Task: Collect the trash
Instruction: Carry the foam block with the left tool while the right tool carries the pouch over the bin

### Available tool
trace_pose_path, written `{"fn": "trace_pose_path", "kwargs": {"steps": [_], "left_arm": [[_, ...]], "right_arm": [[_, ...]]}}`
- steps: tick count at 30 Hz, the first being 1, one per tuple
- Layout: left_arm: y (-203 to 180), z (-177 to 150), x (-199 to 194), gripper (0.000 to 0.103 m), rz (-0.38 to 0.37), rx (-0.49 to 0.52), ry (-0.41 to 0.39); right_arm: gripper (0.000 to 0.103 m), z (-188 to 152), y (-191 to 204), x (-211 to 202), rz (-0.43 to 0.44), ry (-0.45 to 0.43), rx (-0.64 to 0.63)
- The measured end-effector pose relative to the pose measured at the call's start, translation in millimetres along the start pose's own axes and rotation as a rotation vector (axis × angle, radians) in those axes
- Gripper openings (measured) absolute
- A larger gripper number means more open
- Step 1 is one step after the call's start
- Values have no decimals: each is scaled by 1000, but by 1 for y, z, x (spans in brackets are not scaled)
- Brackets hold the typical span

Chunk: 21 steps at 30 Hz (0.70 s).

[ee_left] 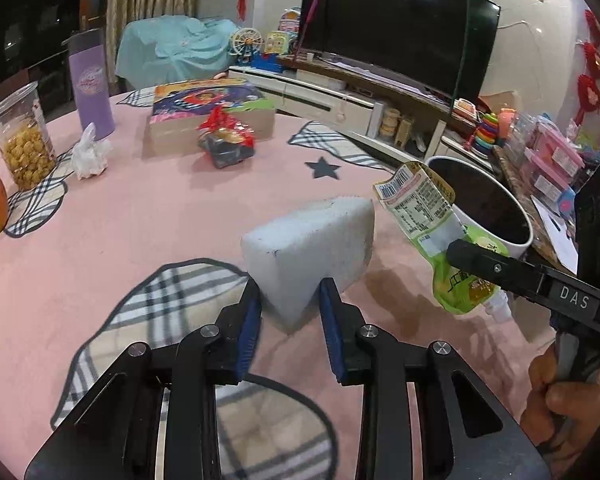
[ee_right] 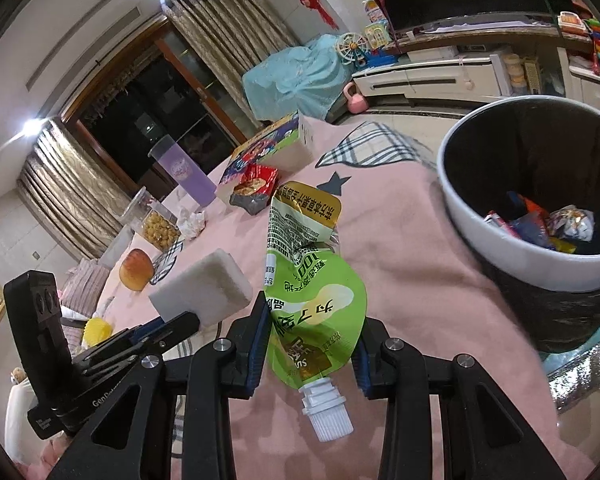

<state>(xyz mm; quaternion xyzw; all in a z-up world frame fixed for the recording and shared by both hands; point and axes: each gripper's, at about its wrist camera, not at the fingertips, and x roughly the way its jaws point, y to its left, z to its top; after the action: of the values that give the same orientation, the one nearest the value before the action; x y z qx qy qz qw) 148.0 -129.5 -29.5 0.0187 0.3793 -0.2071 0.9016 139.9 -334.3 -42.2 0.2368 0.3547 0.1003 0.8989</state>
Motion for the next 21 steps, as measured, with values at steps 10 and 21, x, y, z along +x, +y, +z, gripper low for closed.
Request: {"fn": "trace_pose_path", "kwargs": {"steps": [10,21], "left_arm": [[-29,7,2,28,-27,40,3],[-69,21,6,28,-70,101,-7]], "right_arm": [[36,5,-20,-21,-30,-40,31],[36,13,-48,-49,-87,-91,73]]}}
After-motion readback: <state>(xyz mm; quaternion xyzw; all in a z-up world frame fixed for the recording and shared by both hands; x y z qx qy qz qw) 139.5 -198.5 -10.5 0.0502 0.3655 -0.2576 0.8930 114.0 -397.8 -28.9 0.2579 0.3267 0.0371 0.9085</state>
